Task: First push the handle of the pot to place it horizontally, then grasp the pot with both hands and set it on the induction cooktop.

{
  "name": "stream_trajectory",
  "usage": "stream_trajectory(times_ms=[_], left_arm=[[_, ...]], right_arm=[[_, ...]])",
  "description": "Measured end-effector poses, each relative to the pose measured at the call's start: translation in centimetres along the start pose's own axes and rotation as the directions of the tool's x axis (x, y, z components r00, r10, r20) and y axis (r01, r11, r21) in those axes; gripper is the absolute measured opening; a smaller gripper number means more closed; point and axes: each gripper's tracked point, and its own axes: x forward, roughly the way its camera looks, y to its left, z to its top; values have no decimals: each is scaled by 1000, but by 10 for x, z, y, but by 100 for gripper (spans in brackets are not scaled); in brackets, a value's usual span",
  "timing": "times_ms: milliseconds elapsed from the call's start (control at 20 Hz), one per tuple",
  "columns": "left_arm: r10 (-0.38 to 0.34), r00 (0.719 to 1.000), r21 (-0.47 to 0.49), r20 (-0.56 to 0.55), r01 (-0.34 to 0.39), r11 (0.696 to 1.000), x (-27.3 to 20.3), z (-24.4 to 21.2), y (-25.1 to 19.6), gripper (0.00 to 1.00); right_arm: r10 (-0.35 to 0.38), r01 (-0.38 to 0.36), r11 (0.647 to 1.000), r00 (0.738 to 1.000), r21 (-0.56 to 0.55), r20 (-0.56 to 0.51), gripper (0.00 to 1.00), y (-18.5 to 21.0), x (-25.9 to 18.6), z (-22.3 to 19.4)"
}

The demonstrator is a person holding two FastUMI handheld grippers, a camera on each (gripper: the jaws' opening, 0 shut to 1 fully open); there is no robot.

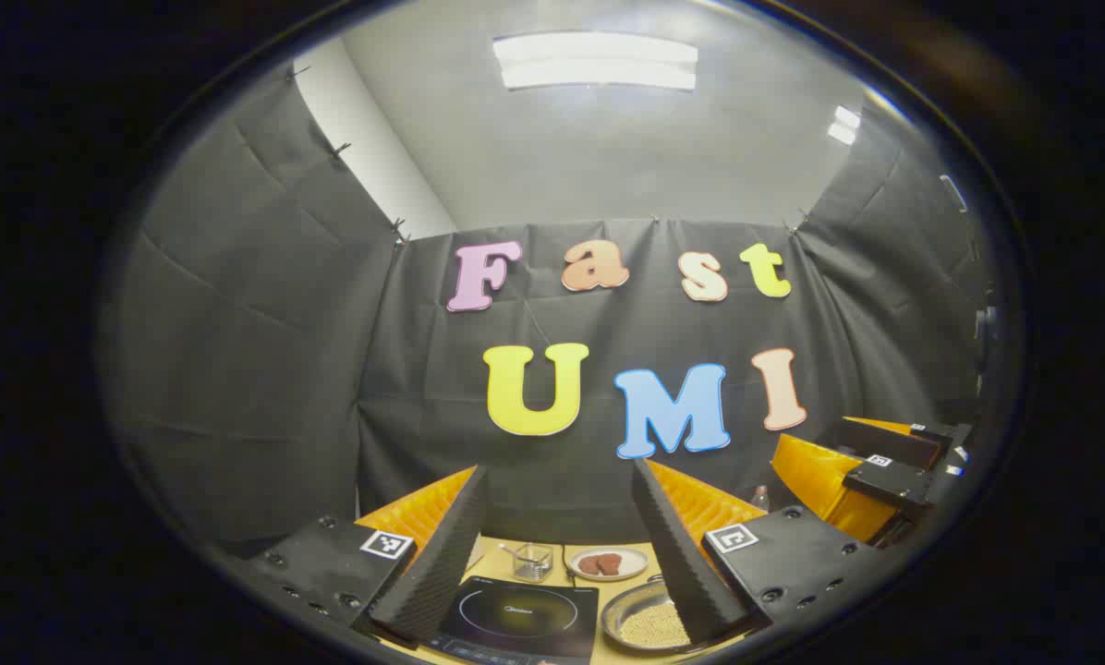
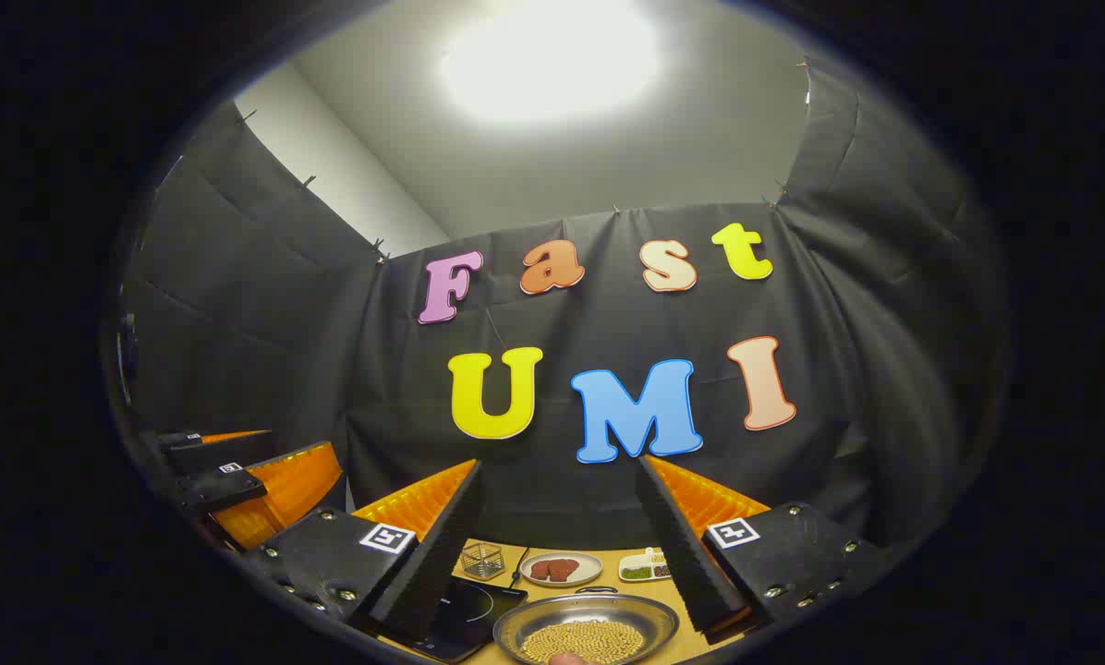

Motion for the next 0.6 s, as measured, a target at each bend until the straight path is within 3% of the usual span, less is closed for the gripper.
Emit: stream_trajectory(times_ms=[50, 300, 350, 400, 600], left_arm=[[-1, 1000, 1, 8, 1, 1000, 0, 2, 1, 100], [-11, 1000, 2, 14, 11, 1000, 5, 0, 3, 99], [-12, 1000, 1, 10, 12, 1000, 7, -1, 3, 94], [-16, 1000, 0, 8, 16, 1000, 9, -2, 4, 100], [-36, 999, -9, -3, 36, 999, 17, -10, 7, 100]], right_arm=[[-1, 2, 1000, 1000, -9, 9, 99, 1, -1, 3], [-11, 12, 999, 1000, -32, 10, 99, -2, -1, 3], [-22, 23, 999, 1000, -40, 8, 99, -5, -2, 2], [-30, 30, 998, 1000, -47, 7, 99, -7, -2, 1], [-60, 58, 997, 998, -55, -23, 99, -13, 3, -10]])
